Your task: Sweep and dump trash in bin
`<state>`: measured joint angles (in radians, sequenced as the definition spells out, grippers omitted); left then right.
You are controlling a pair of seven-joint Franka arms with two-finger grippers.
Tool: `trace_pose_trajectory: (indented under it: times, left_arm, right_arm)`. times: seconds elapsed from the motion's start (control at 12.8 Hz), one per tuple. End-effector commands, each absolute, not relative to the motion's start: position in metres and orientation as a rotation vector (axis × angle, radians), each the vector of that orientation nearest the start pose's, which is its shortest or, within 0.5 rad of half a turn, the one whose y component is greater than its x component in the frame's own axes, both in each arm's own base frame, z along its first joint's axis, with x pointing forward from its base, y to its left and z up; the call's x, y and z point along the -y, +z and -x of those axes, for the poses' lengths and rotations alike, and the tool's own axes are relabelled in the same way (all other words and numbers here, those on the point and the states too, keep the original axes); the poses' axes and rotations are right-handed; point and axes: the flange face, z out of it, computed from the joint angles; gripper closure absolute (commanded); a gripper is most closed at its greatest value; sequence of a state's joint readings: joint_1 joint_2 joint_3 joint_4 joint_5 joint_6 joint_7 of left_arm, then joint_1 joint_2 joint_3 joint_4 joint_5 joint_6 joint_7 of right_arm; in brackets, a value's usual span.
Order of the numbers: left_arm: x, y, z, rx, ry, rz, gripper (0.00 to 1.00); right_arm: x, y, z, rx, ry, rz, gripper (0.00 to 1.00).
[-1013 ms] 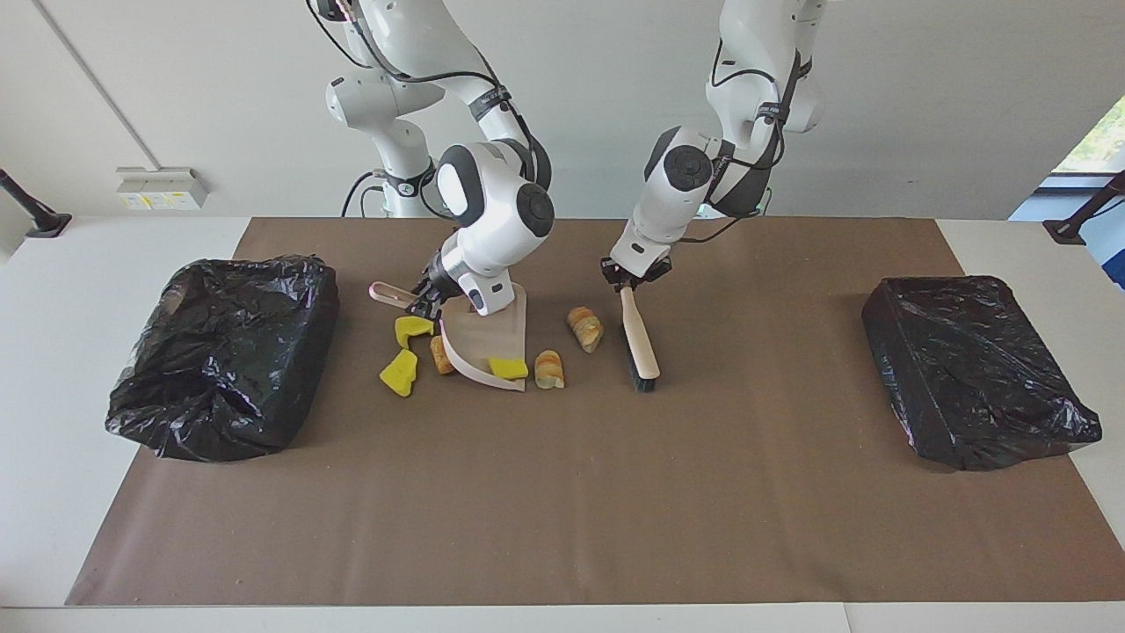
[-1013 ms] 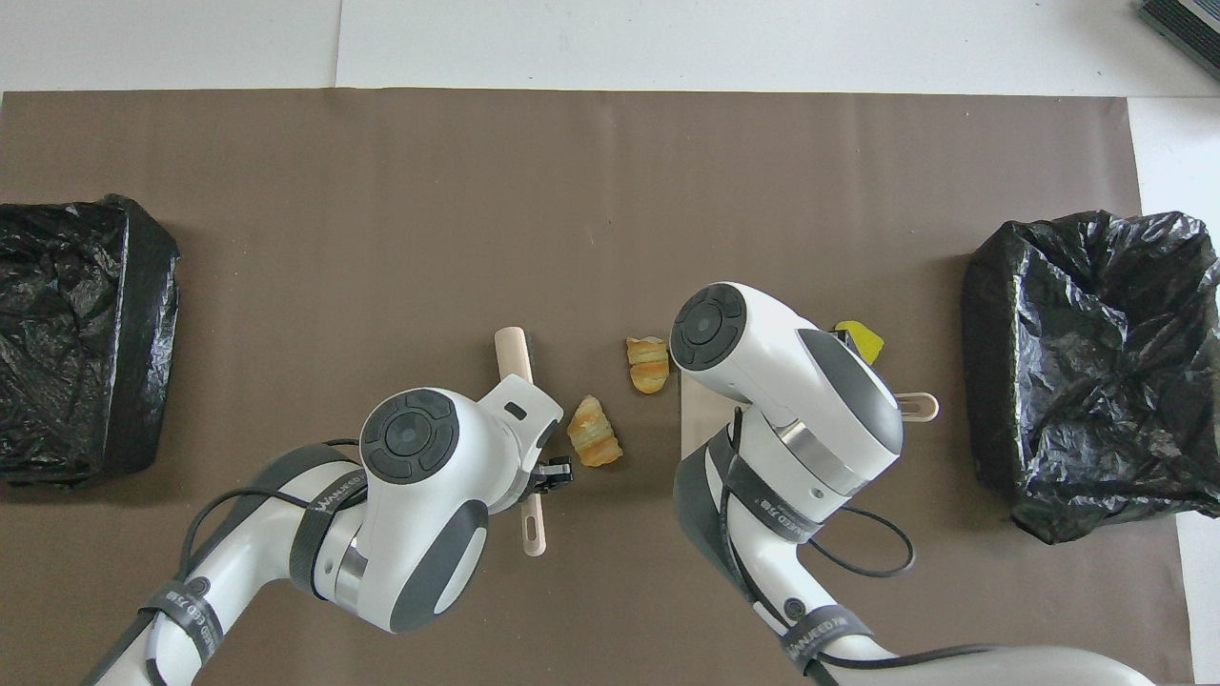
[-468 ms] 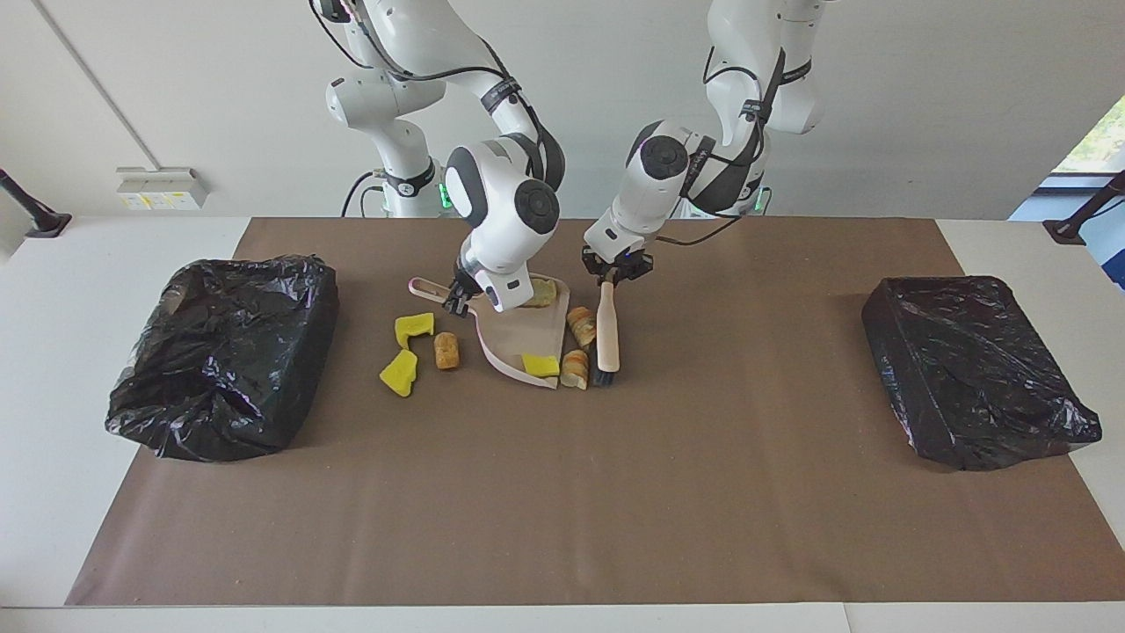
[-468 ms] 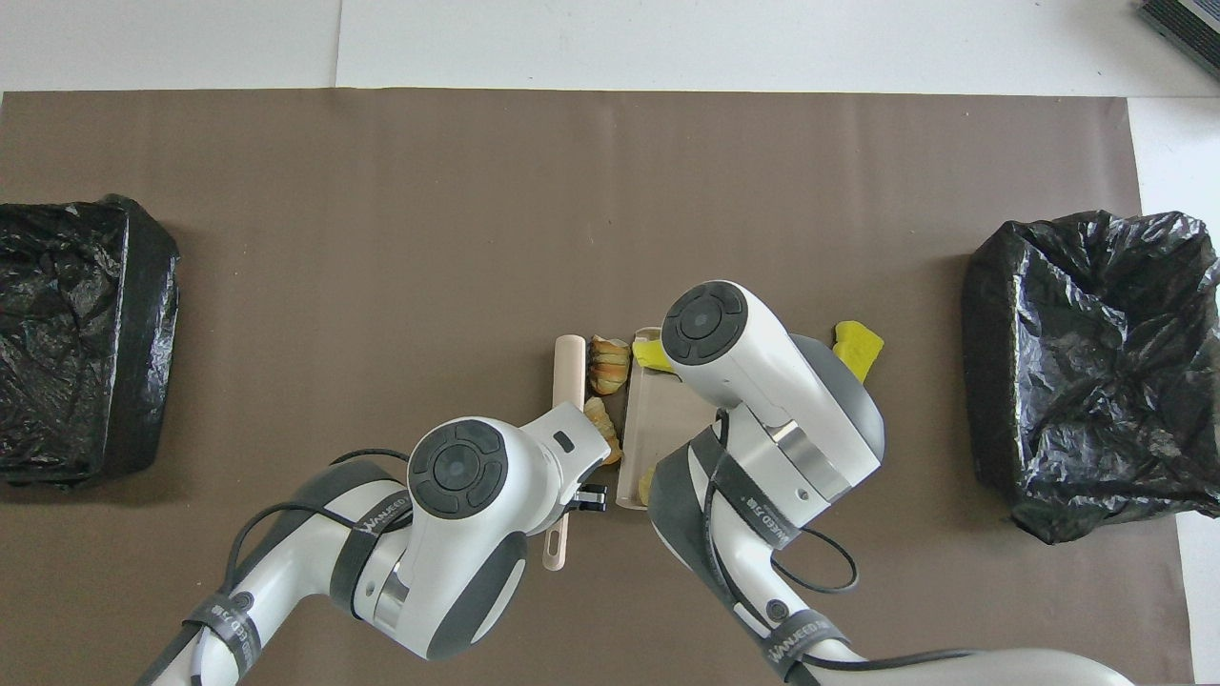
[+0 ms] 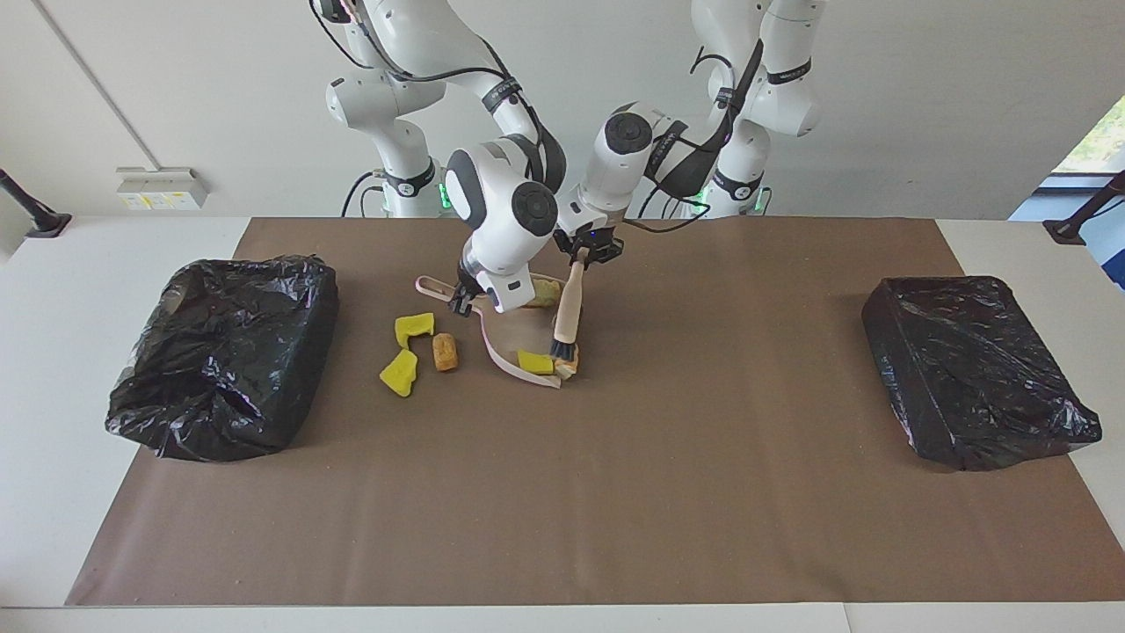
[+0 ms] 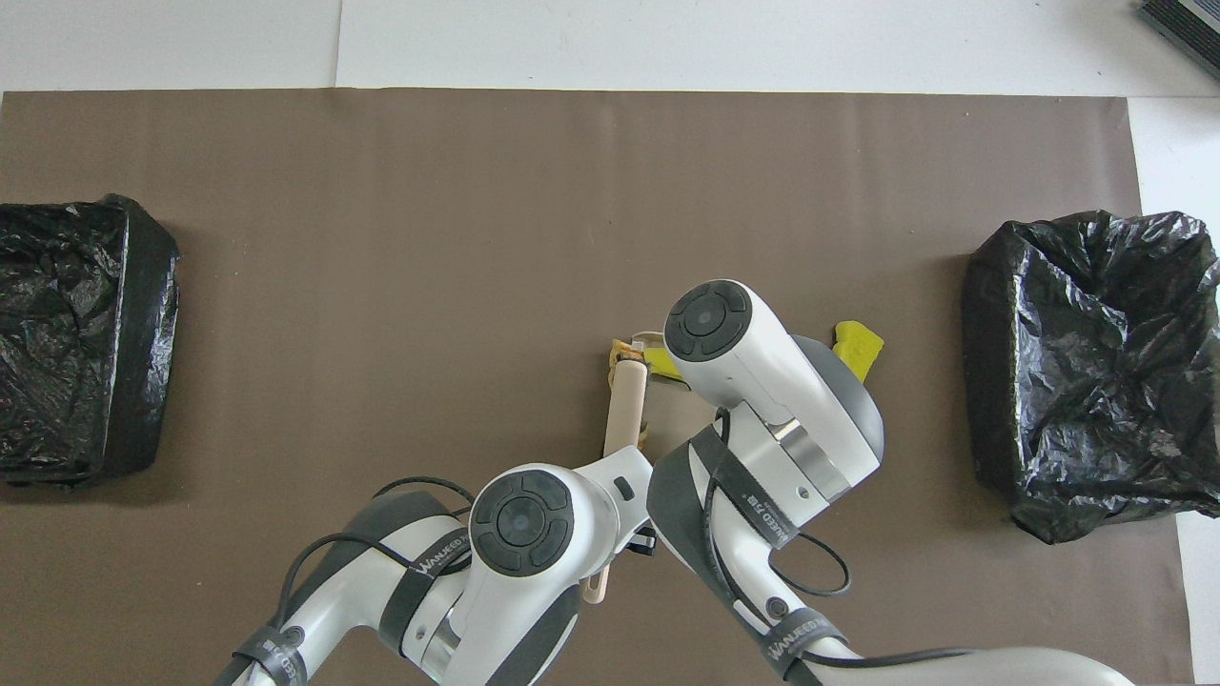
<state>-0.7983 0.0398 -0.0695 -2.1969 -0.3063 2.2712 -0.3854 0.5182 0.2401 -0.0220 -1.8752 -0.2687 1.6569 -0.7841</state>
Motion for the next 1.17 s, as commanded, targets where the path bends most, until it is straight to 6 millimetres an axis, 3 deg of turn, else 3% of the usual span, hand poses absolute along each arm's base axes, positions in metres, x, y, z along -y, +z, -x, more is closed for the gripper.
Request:
trace_pose_trajectory:
  times: [0.0, 0.23, 0.47, 0.7, 0.94, 1.09]
  left_arm:
    - [0.438, 0.383, -0.338, -0.491, 0.19, 3.358, 1.0]
    - [0.446, 0.399, -0.341, -0.41, 0.189, 3.4, 1.0]
    - [0.439, 0.406, -0.347, -0.372, 0.196, 3.413, 1.0]
    - [0.42, 0.409, -0.361, -0.4, 0.252, 3.417, 1.0]
    - [0.396, 0.427, -0.376, -0.446, 0.271, 3.437, 1.0]
    - [0.385, 0.426, -0.385, -0.479, 0.258, 3.437, 1.0]
  right_arm:
    - [-0.252, 0.362, -0.499, 1.987, 0.773, 2.526, 1.0]
    - [-0.252, 0.362, -0.499, 1.983, 0.776, 2.53, 1.0]
    - [-0.251, 0.361, -0.499, 1.98, 0.775, 2.53, 1.0]
    - [-0.227, 0.363, -0.508, 1.914, 0.735, 2.504, 1.0]
    - [-0.219, 0.345, -0.497, 1.885, 0.639, 2.476, 1.0]
    - [-0.21, 0.343, -0.498, 1.877, 0.624, 2.478, 1.0]
